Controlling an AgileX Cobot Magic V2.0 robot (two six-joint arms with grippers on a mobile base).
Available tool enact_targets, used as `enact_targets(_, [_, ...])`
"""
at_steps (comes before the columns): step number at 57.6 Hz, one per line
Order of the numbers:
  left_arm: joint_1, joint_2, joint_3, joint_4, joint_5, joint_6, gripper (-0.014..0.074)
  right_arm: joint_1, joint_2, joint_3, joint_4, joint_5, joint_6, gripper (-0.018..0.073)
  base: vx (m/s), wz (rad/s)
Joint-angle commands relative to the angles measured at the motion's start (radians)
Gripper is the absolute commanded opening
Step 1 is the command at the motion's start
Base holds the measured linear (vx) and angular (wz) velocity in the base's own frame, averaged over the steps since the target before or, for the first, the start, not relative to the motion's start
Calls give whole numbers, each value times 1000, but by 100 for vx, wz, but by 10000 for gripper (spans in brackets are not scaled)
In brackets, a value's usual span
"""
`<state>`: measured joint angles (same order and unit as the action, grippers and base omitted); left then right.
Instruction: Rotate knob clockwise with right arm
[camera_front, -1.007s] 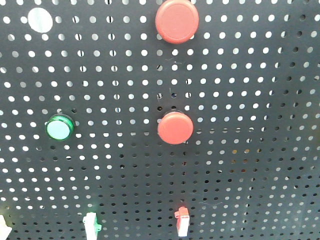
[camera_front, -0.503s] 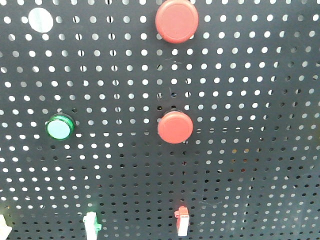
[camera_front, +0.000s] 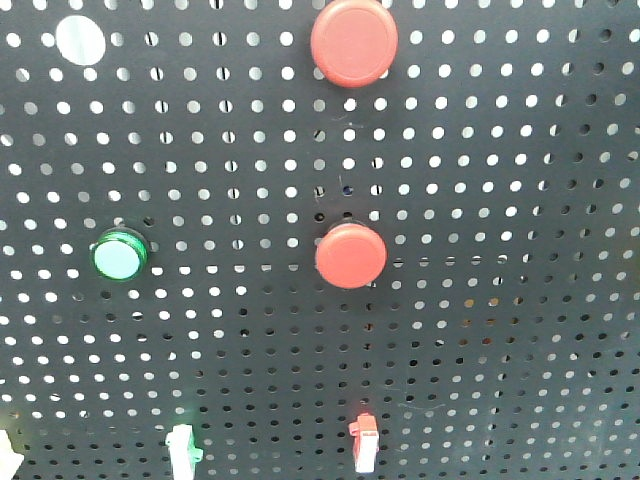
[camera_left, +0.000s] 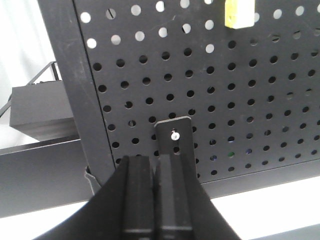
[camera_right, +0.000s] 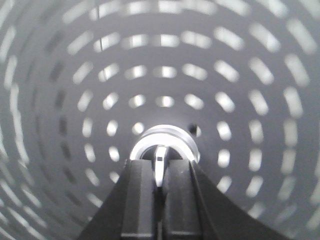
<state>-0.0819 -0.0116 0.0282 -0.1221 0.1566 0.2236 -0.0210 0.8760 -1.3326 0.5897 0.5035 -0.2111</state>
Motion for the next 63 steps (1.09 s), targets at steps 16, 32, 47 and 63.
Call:
enact_targets(16, [-8,-17,33,-5,-85,-2,-6,-2,1,-24,246,-89,249,-8,0,0])
enact_targets(32, [-8,-17,33,-5,-85,-2,-6,-2,1,-24,412,-139,278,-8,0,0])
enact_targets(47, [-8,-17,33,-5,-85,-2,-6,-2,1,-24,397,-151,227,8,0,0])
enact_targets(63, [-8,-17,33,-5,-85,-2,-6,-2,1,-24,398,-150,198,204,0,0])
